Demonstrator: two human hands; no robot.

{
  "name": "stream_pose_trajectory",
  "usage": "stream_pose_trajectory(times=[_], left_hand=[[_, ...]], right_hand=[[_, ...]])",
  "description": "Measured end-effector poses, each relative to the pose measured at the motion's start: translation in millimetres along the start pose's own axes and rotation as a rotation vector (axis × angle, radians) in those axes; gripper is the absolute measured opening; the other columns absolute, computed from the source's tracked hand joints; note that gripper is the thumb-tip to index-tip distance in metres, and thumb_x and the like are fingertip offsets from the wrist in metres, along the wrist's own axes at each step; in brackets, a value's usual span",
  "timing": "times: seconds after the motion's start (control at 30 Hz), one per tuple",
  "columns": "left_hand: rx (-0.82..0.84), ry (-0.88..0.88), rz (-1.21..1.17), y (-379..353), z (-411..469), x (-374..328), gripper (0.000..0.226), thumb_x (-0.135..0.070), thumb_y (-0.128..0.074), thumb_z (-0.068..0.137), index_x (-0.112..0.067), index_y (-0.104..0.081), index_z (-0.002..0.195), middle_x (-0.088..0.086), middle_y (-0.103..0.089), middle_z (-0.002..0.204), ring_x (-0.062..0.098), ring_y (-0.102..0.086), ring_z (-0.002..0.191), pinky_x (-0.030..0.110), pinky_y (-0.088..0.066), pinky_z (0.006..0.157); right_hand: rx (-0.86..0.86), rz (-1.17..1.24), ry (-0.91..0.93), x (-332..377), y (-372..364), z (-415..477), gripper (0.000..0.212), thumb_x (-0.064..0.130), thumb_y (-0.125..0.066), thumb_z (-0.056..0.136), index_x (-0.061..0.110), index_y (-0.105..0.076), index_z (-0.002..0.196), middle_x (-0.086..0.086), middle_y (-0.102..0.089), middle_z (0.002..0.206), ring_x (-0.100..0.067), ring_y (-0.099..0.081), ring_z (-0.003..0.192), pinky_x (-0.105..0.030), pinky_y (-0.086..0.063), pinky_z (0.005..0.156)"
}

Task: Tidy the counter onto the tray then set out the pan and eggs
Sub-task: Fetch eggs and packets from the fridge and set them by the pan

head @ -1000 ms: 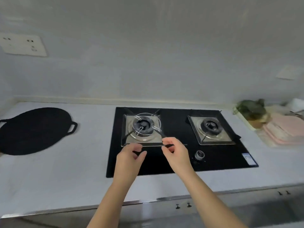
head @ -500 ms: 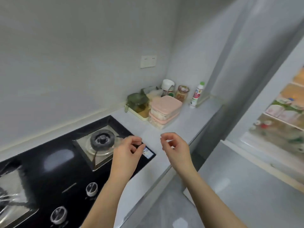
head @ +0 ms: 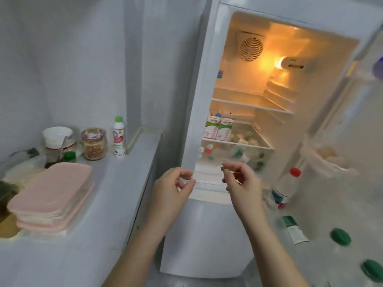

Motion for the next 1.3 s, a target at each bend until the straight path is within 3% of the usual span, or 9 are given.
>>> stream_pose_trajectory(times=[0.13,0.33,0.47,0.6,0.7,0.87,1.0,1.13,1.3], left_hand=[[0.099,-0.065,-0.081,-67,36,-23,0.012,-0.017,-0.068,0.084,-0.028,-0.068,0.09,-0.016,-0.065,0.088,0.0,-0.056,0.074,0.007,-0.041,0.063],[0.23,-0.245,-0.144,-142,89,-67,0.013,-0.011,-0.068,0.083,-0.023,-0.069,0.088,-0.015,-0.063,0.083,0.002,-0.055,0.073,0.007,-0.039,0.063],[0.303,-0.422,-0.179,-195,134,-107,0.01,-0.008,-0.069,0.083,-0.016,-0.07,0.089,-0.008,-0.064,0.083,0.003,-0.055,0.075,0.007,-0.041,0.063],[0.401,-0.6,-0.247,-246,167,-152,0.01,-0.011,-0.068,0.083,-0.018,-0.07,0.09,-0.008,-0.064,0.082,0.003,-0.057,0.073,0.006,-0.04,0.064],[0.516,-0.704,-0.302,-286,182,-176,0.01,-0.01,-0.068,0.082,-0.017,-0.071,0.09,-0.008,-0.064,0.083,0.001,-0.055,0.07,0.004,-0.039,0.067],[0.82,-0.822,-0.206,-357,199,-185,0.011,-0.016,-0.064,0.085,-0.023,-0.07,0.091,-0.014,-0.06,0.082,0.0,-0.055,0.073,0.007,-0.039,0.067],[0.996,-0.883,-0.08,-388,201,-178,0.018,-0.017,-0.06,0.085,-0.025,-0.07,0.097,-0.005,-0.064,0.096,0.014,-0.059,0.093,0.03,-0.049,0.083],[1.083,-0.94,-0.023,-402,204,-172,0.026,-0.019,-0.057,0.086,-0.024,-0.067,0.11,-0.003,-0.059,0.105,0.017,-0.058,0.096,0.036,-0.049,0.085],[1.098,-1.049,0.04,-407,206,-179,0.028,-0.023,-0.052,0.088,-0.025,-0.066,0.112,-0.002,-0.054,0.108,0.022,-0.056,0.097,0.033,-0.047,0.077]], right_hand=[[-0.117,-0.025,0.069,2,43,39,0.026,0.006,-0.057,0.09,0.029,-0.065,0.085,0.007,-0.067,0.082,-0.018,-0.063,0.079,-0.035,-0.054,0.069],[-0.334,-0.092,0.131,7,101,87,0.026,0.001,-0.057,0.089,0.025,-0.066,0.086,0.01,-0.066,0.082,0.0,-0.058,0.072,-0.013,-0.045,0.067],[-0.483,-0.242,0.102,-1,141,114,0.025,0.002,-0.055,0.088,0.024,-0.067,0.088,0.003,-0.066,0.088,-0.007,-0.062,0.076,-0.026,-0.052,0.067],[-0.65,-0.448,0.05,-4,174,128,0.023,0.005,-0.055,0.088,0.023,-0.068,0.092,0.002,-0.068,0.092,-0.009,-0.064,0.081,-0.016,-0.051,0.066],[-0.71,-0.663,-0.044,-7,192,135,0.022,0.007,-0.056,0.089,0.021,-0.069,0.099,0.006,-0.068,0.094,-0.007,-0.062,0.084,-0.02,-0.048,0.077],[-0.663,-0.952,-0.351,-31,207,154,0.023,0.01,-0.055,0.089,0.021,-0.071,0.101,0.007,-0.068,0.09,-0.01,-0.059,0.083,-0.02,-0.039,0.07],[-0.574,-1.063,-0.562,-50,207,158,0.023,0.015,-0.056,0.09,0.022,-0.07,0.107,0.002,-0.071,0.106,-0.019,-0.064,0.098,-0.026,-0.046,0.076],[-0.598,-1.145,-0.613,-58,204,164,0.032,0.014,-0.054,0.089,0.024,-0.066,0.117,0.002,-0.067,0.114,-0.02,-0.062,0.102,-0.031,-0.049,0.086],[-0.568,-1.254,-0.687,-67,209,170,0.035,0.02,-0.053,0.088,0.032,-0.059,0.121,0.007,-0.057,0.12,-0.022,-0.06,0.103,-0.033,-0.048,0.083]])
Point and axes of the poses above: each hand's wrist, its own z-axis towards the middle knuckle, its own y-axis out of the back of the hand, x = y × z, the point moved 4 cm from there along z, towards the middle knuckle
